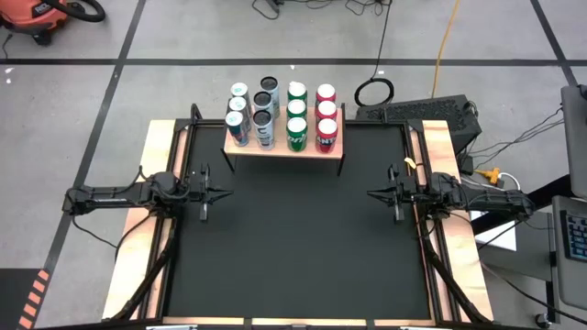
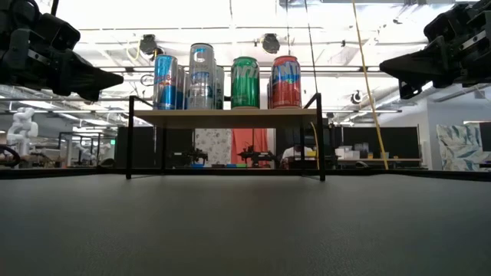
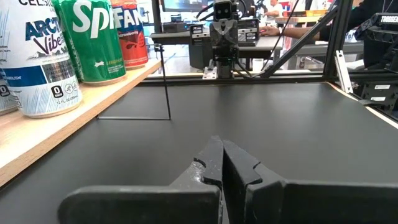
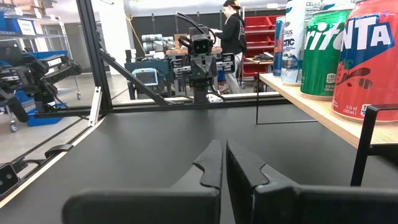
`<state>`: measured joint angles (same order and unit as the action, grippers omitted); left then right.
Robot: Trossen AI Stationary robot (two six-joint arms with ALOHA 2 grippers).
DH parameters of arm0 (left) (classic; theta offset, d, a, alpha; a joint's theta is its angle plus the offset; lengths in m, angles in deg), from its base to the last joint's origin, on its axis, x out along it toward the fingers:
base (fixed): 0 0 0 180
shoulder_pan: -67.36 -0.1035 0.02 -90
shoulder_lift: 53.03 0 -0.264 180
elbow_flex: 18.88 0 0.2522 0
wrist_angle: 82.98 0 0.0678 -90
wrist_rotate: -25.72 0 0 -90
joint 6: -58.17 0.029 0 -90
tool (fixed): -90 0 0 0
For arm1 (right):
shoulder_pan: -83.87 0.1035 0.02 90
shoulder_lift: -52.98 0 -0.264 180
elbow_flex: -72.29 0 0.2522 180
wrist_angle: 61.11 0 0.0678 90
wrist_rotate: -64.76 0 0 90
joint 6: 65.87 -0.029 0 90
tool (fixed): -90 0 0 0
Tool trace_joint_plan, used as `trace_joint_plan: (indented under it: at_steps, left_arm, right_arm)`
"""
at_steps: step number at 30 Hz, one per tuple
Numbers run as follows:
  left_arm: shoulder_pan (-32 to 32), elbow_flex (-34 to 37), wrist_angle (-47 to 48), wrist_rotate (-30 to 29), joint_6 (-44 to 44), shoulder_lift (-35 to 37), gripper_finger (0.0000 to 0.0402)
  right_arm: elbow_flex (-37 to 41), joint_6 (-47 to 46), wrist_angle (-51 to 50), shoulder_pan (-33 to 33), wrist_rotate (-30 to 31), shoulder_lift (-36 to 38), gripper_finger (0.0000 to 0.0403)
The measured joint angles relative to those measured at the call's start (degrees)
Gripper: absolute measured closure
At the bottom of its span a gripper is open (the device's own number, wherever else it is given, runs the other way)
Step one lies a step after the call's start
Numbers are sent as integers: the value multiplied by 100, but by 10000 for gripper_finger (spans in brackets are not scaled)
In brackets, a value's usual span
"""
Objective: Place canned beverage on shelf
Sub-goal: Return to Home Position
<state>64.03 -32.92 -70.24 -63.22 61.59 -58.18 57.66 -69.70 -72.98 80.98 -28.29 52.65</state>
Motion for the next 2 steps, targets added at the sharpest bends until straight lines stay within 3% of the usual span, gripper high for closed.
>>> trace_joint_plan:
  at_steps: [2]
  left_arm:
    - [0,1,0,-1,-2,1,402]
  right_arm:
    - [-1,0,0,0,1,1,403]
